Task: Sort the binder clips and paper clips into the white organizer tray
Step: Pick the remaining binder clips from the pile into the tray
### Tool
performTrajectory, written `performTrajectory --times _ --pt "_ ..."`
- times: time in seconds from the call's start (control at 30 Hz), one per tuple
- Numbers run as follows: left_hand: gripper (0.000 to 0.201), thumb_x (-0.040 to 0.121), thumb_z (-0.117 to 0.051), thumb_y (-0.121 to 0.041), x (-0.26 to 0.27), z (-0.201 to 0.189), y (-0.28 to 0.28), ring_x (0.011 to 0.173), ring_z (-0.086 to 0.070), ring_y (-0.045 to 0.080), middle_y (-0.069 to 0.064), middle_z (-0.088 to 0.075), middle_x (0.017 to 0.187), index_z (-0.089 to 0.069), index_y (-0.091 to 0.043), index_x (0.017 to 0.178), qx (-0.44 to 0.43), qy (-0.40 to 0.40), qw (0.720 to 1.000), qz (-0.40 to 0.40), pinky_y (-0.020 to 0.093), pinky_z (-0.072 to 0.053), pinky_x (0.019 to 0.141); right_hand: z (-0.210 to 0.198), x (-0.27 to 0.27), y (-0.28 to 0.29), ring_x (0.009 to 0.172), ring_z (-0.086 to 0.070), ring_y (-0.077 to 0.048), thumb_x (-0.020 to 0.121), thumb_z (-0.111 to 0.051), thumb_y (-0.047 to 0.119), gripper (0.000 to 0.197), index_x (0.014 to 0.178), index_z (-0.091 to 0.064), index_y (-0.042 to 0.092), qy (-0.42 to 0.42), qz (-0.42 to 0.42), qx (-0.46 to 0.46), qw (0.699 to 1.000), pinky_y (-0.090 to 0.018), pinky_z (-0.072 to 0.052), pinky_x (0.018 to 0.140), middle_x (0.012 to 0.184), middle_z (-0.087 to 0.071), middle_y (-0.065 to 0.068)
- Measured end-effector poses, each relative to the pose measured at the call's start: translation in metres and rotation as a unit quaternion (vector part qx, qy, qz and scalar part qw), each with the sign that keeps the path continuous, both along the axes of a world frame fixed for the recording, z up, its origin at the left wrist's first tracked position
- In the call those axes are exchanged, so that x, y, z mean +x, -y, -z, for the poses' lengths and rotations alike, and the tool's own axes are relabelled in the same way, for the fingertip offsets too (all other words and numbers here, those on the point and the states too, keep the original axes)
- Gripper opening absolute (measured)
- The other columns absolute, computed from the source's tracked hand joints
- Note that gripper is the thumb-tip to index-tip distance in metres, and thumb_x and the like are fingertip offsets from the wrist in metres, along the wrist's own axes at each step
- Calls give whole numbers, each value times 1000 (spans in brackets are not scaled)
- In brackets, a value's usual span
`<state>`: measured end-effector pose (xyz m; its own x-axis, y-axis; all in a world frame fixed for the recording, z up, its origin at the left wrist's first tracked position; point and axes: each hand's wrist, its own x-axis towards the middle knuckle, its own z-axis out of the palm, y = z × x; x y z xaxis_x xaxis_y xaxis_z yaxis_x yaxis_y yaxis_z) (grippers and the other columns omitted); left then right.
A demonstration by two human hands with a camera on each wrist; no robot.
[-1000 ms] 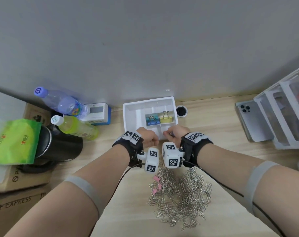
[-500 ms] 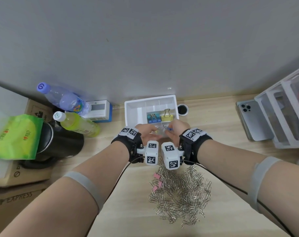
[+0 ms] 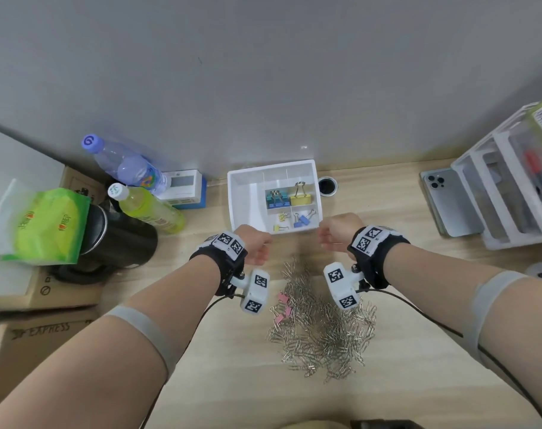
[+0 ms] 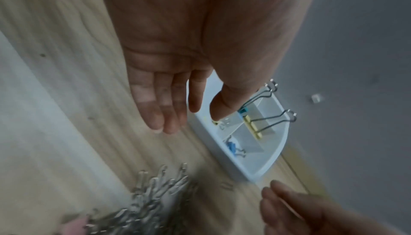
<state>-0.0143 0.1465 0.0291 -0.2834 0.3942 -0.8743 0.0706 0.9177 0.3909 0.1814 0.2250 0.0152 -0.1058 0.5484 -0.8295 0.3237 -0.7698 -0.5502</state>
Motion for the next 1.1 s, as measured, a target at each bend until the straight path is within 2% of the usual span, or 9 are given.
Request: performTrajectory --times 0.1,0.17,0.3,0.4,0.53,0.63,0.77,0.93,1.1 --pt "18 88 -68 -23 5 7 22 78 -72 22 9 -73 83 -69 -5 86 -10 -61 985 160 35 -61 78 13 9 16 78 -70 -31 84 -61 -3 17 100 -68 -2 52 -85 53 994 -45 -60 80 90 -72 -20" --pt "14 82 -71 -21 12 11 36 68 -67 19 7 -71 75 -68 -8 79 -14 -100 965 242 29 -60 70 18 14 29 79 -72 -29 83 -62 0 14 92 -69 8 82 -177 95 976 -42 -61 78 84 -73 -14" --pt "22 74 -79 -25 31 22 62 62 -62 21 10 -74 77 -69 -7 81 -52 -122 917 377 36 -60 71 25 16 60 82 -67 -17 79 -67 5 20 77 -66 25 79 -315 173 930 -29 -56 76 84 -68 4" --pt "28 67 -84 -30 40 31 81 58 -60 19 8 -76 76 -73 -6 76 -49 -124 911 390 34 -60 65 27 7 84 75 -62 -11 80 -66 2 23 86 -69 24 51 -415 225 880 -16 -47 68 78 -62 14" --pt "27 61 -88 -24 43 45 102 63 -60 16 0 -68 72 -70 -10 76 13 -144 925 351 24 -47 55 31 -15 105 81 -63 -15 78 -59 2 34 92 -70 31 47 -564 298 769 -33 -56 74 84 -65 12" --pt "27 58 -87 -25 45 55 115 67 -60 15 -3 -65 71 -66 -16 70 29 -159 924 347 23 -44 55 39 -25 116 90 -63 -22 77 -57 -1 36 93 -70 28 56 -614 329 715 -39 -56 76 98 -69 4" --pt "22 57 -84 -25 49 70 127 70 -60 14 -5 -65 74 -66 -17 68 66 -191 931 305 24 -46 61 56 -24 119 96 -58 -23 79 -56 1 32 83 -68 31 58 -615 357 701 -39 -53 79 94 -67 2" --pt "19 67 -78 -26 54 73 127 76 -64 17 -5 -66 76 -60 -23 67 92 -208 928 295 25 -49 64 61 -18 116 96 -58 -20 77 -58 12 22 91 -68 25 54 -600 387 698 -35 -52 77 93 -67 4" --pt "31 72 -73 -35 56 75 131 69 -61 17 -7 -61 67 -45 -27 62 120 -206 922 306 29 -53 62 59 -4 109 84 -58 -11 78 -62 25 36 114 -64 26 53 -502 367 782 -32 -53 77 92 -62 11"
